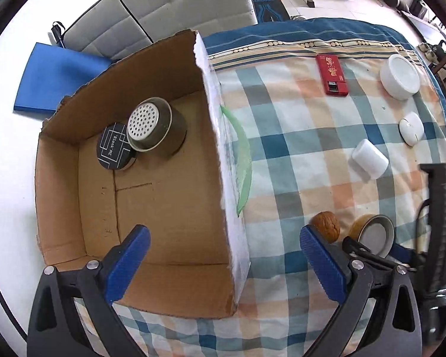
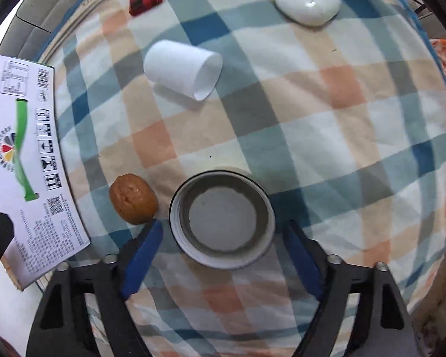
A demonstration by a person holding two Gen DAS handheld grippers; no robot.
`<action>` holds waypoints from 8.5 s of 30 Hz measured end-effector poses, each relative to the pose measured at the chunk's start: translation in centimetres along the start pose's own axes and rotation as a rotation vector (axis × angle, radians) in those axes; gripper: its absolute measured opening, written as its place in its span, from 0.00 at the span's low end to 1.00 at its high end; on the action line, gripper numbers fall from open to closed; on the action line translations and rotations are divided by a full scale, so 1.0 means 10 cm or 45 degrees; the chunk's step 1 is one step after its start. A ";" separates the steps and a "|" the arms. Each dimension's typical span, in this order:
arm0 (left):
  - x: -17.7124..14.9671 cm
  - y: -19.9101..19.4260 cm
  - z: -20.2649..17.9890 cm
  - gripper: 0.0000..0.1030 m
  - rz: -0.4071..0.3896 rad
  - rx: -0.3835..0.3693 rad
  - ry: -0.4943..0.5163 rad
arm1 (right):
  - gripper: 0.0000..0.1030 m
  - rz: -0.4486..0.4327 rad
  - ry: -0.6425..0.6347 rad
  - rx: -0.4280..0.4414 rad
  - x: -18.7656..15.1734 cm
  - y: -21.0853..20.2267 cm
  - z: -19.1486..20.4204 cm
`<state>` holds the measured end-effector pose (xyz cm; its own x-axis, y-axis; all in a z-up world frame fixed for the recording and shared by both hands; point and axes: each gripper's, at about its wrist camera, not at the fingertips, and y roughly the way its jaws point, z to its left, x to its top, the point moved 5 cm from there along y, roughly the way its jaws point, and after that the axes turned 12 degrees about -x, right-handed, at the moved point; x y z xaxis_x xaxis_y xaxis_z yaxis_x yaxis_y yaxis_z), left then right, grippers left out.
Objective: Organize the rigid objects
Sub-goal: 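Grasp the gold tape roll with the right tool while the left tool grasps the white jar, then carry the white jar and tape roll into the box and release both, then withdraw both tools from the box, then grasp the small white cup with the left tool while the right tool grasps the earbud case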
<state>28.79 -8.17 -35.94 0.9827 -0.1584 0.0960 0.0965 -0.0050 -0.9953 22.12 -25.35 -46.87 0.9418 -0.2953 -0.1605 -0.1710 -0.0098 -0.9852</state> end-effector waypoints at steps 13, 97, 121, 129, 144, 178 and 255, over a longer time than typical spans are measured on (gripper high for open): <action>0.73 -0.14 -0.84 1.00 0.026 -0.328 0.014 | 0.66 -0.107 0.072 -0.045 0.62 -0.53 -1.00; 0.10 -0.65 2.30 0.64 -0.213 -0.336 -0.323 | 0.65 -0.303 -0.494 0.008 -0.07 -1.61 2.74; 0.55 0.94 2.84 0.64 0.131 -0.184 -0.319 | 0.65 -0.153 -0.405 -0.175 0.40 -0.52 3.09; 0.52 0.97 2.88 0.64 0.148 -0.244 -0.350 | 0.65 -0.081 -0.394 -0.150 0.52 -0.29 3.06; 0.48 0.55 2.92 0.79 0.136 -0.356 -0.398 | 0.86 -0.023 -0.394 -0.102 0.63 -0.43 2.97; -0.62 -1.17 2.59 1.00 -0.248 -0.283 -0.283 | 1.00 -0.418 -0.476 -0.111 -0.76 -1.80 2.76; 0.55 1.13 -1.16 0.36 0.344 -0.507 -0.279 | 0.48 -0.067 -0.038 -0.187 1.73 -0.29 -0.62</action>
<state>33.42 -20.51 -46.74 0.9784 0.0041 -0.2067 -0.1902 -0.3738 -0.9078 37.08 -36.33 -46.45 0.9584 -0.2624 -0.1125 -0.1595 -0.1651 -0.9733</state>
